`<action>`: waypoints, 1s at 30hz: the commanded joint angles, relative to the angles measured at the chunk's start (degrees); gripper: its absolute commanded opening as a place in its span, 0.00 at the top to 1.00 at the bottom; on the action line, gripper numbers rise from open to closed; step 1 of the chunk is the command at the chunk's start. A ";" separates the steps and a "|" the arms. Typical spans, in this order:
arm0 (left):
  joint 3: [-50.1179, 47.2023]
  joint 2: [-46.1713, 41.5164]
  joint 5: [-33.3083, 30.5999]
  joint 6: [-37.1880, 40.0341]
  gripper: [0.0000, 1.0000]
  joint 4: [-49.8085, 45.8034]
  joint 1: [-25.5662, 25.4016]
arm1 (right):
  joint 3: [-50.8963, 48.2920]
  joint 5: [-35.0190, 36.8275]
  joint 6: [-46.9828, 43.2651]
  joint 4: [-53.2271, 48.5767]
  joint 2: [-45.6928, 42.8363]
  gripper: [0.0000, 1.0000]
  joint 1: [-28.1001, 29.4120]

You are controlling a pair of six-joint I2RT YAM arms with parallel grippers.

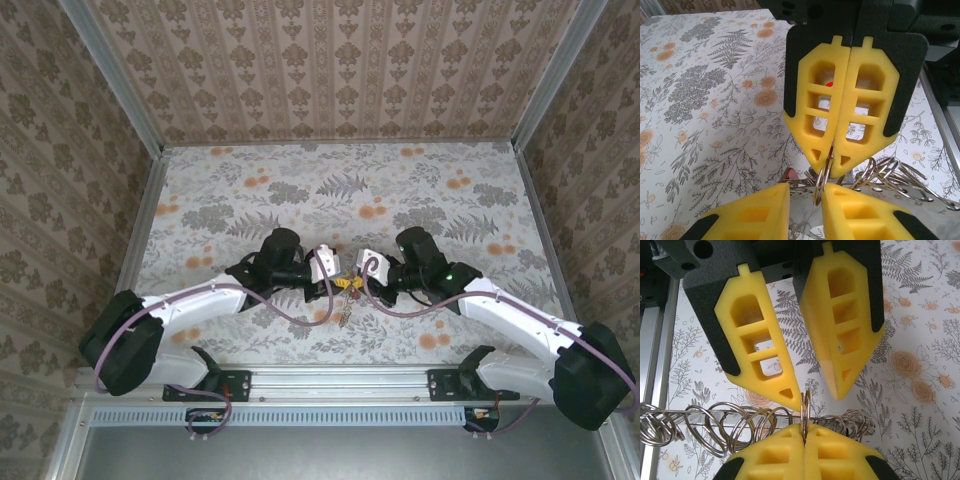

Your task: Put the keys on the keyring

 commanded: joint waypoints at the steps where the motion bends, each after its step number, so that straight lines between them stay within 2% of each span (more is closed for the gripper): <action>1: 2.67 0.85 0.78 2.19 0.77 -2.14 -0.51 | 2.73 -0.37 -1.37 -0.15 0.08 1.00 0.61; 7: 3.92 1.89 1.89 2.34 0.79 -1.97 -0.64 | 2.55 -0.77 -0.59 1.51 0.09 1.00 0.88; 13: 4.47 2.72 2.21 2.90 0.98 -3.00 -0.79 | 2.23 -0.85 -0.08 2.46 0.19 1.00 0.96; 16: 4.04 2.24 2.17 3.38 1.00 -3.79 -0.69 | 0.91 -0.22 0.17 4.05 -0.73 0.99 0.96; 18: 2.21 1.35 2.21 1.71 1.00 -0.16 -0.31 | -1.21 0.77 0.56 6.61 -1.38 0.94 0.88; 20: 0.20 0.45 4.87 -1.15 1.00 5.16 0.43 | -2.93 0.73 1.75 8.94 -1.42 0.89 0.55; 27: -4.01 0.08 8.43 -8.57 1.00 18.38 1.40 | -8.99 -2.16 9.76 21.48 -0.71 0.85 -0.78; 30: -5.51 0.59 8.98 -11.04 1.00 22.87 1.38 | -9.76 -2.75 11.27 23.63 -0.36 0.85 -1.23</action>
